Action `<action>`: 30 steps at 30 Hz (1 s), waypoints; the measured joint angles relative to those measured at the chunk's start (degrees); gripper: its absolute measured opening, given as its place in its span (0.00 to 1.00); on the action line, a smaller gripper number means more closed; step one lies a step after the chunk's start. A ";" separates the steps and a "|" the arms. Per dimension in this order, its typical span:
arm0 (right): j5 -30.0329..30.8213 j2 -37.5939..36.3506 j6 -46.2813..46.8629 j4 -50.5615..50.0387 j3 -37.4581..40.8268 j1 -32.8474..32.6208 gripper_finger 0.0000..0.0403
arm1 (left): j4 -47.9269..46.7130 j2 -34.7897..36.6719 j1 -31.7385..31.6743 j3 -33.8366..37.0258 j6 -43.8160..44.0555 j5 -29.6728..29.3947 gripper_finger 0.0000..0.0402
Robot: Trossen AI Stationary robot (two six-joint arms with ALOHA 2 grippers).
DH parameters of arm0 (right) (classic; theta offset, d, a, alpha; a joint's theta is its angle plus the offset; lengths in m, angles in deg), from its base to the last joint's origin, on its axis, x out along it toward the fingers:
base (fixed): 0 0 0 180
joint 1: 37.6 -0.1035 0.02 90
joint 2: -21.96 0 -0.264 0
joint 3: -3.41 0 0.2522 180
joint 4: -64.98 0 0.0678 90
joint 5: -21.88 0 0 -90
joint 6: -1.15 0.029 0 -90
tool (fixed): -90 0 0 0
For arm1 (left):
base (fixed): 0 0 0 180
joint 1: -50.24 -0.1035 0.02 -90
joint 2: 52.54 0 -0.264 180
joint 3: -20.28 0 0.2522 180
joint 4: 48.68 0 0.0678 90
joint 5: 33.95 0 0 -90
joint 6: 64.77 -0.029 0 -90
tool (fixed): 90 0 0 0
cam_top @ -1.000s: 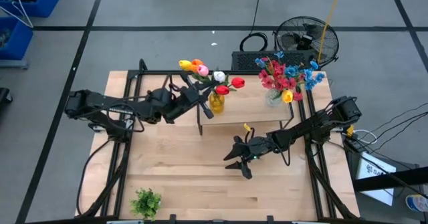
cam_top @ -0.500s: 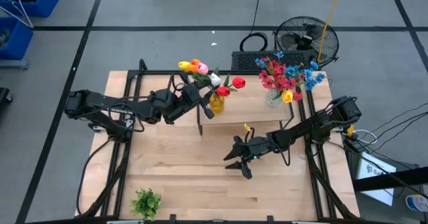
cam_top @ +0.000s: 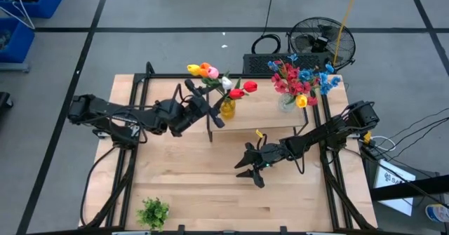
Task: Pick and place flowers into a vace then onto a shelf
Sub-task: Return to Home Position
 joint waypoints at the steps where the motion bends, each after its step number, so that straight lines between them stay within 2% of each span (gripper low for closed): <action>1: 0.00 0.00 0.00 0.00 0.00 0.00 0.42 | -0.12 0.18 0.35 0.00 0.04 -0.56 0.43; 8: 0.00 0.00 0.00 0.00 0.00 0.00 0.42 | -0.27 0.69 3.18 -0.04 -0.23 -5.71 0.43; 11: 0.00 0.00 -0.02 0.00 0.00 0.00 0.42 | 0.22 0.92 4.82 -0.07 -0.23 -6.00 0.43; 16: 0.47 0.00 0.40 0.59 0.00 -0.02 0.42 | 0.37 0.85 9.12 -0.07 -0.89 -6.29 0.43; 19: 0.33 -1.14 0.36 1.99 0.00 0.00 0.42 | 0.34 1.04 12.64 -0.07 -2.43 -9.10 0.43; 22: -0.52 -4.30 0.26 1.40 -0.02 0.31 0.42 | 0.25 3.16 16.97 -0.04 -3.21 -14.21 0.43; 26: -0.48 -12.24 -0.07 -2.43 0.02 0.83 0.42 | -1.23 8.66 23.72 -0.04 -3.37 -20.32 0.43; 30: 0.04 -24.32 -1.50 -13.15 -0.01 1.03 0.42 | -11.37 16.60 31.16 -0.05 -2.51 -22.89 0.43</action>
